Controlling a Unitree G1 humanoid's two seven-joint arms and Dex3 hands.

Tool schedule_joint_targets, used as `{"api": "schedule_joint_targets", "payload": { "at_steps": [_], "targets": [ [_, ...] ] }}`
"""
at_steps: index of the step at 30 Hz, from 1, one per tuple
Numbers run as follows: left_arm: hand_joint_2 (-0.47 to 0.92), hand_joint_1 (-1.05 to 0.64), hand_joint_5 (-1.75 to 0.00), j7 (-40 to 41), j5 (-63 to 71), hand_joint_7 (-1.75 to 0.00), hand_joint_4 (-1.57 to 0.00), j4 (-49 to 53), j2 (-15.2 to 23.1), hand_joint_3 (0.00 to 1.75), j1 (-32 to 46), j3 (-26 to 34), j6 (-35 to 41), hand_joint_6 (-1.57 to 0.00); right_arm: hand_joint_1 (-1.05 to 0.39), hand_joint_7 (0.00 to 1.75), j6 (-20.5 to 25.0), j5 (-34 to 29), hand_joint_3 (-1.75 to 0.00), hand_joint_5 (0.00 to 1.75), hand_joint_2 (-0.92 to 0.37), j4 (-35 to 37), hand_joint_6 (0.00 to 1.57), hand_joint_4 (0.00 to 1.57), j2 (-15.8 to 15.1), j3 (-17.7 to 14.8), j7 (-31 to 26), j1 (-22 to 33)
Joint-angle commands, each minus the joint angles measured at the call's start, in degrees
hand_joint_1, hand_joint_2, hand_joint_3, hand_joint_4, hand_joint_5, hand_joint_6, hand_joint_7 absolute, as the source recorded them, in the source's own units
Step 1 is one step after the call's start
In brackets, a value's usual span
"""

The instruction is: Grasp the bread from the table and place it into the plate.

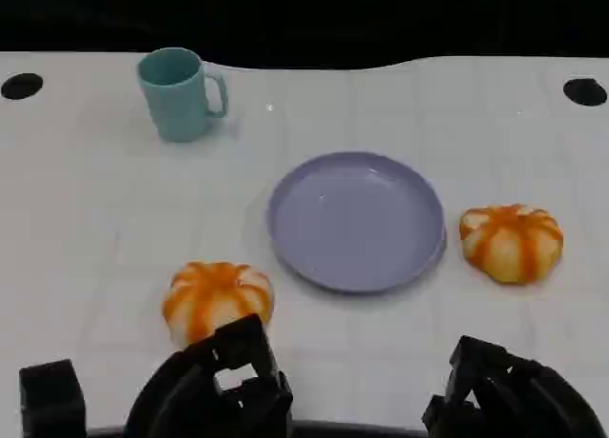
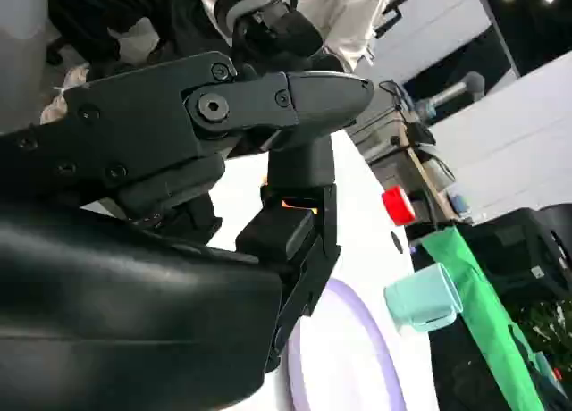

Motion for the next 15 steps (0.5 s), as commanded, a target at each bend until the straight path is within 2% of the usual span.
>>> {"api": "schedule_joint_targets", "payload": {
  "at_steps": [1,15],
  "targets": [
    [0.48,-0.33,-1.75,0.4,-0.01,-1.75,-0.76,0.49,0.11,0.82,-0.62,0.72,-0.42,-0.55,-0.73,1.38,-0.09,0.65,-0.2,1.63,-0.92,0.1,0.77,0.86,-0.78,-1.19,-0.08,-0.84],
    [0.47,-0.37,-1.75,-0.17,-0.93,-1.75,-0.77,0.01,0.42,0.82,-0.48,1.79,0.57,-0.56,-0.74,1.36,-1.38,0.39,-0.21,1.64,-0.92,-0.57,0.77,0.85,-0.01,-0.01,0.2,-0.04]
  ]
}}
